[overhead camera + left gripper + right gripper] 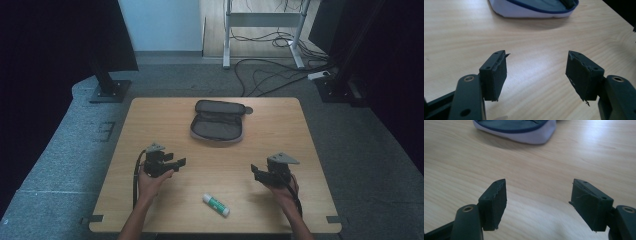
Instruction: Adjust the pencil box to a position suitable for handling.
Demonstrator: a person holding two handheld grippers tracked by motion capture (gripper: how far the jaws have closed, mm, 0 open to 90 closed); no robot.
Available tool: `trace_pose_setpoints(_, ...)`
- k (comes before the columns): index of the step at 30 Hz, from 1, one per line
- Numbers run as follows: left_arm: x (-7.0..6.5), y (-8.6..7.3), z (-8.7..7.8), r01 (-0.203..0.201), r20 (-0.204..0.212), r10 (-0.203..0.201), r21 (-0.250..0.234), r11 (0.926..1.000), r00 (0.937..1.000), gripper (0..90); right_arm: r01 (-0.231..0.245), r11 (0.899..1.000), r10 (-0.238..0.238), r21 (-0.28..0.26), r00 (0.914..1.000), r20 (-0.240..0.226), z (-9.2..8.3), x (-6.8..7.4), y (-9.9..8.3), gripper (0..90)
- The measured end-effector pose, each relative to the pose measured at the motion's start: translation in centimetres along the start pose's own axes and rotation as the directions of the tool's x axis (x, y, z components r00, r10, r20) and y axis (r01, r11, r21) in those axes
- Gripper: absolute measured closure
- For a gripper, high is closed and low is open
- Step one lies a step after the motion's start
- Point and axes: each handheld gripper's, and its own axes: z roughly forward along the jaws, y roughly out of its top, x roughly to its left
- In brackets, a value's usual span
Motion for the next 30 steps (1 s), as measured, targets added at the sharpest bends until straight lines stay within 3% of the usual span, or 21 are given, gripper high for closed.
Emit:
trace_pose_setpoints(10, 0.8, 2.2, 0.4, -0.026, -0.011, 0.026, -0.005, 0.9997, 0.9996, 33.7, 0.015, 1.0, -0.015, -0.023, 0.9999, 0.008, 1.0, 1.2, 3.0, 29.5)
trace_pose_setpoints(13, 0.8, 2.7, 0.9, -0.033, -0.023, 0.033, 0.005, 0.9995, 0.9992, 34.4, -0.006, 1.0, 0.006, -0.023, 1.0, -0.001, 1.2, 1.2, 3.3, 30.1)
trace_pose_setpoints(30, 0.7, 5.9, 2.1, -0.054, -0.076, 0.053, -0.006, 0.9985, 0.9957, 35.7, -0.016, 1.0, 0.016, 0.008, 0.9998, -0.014, 3.9, 0.8, 5.2, 31.2)
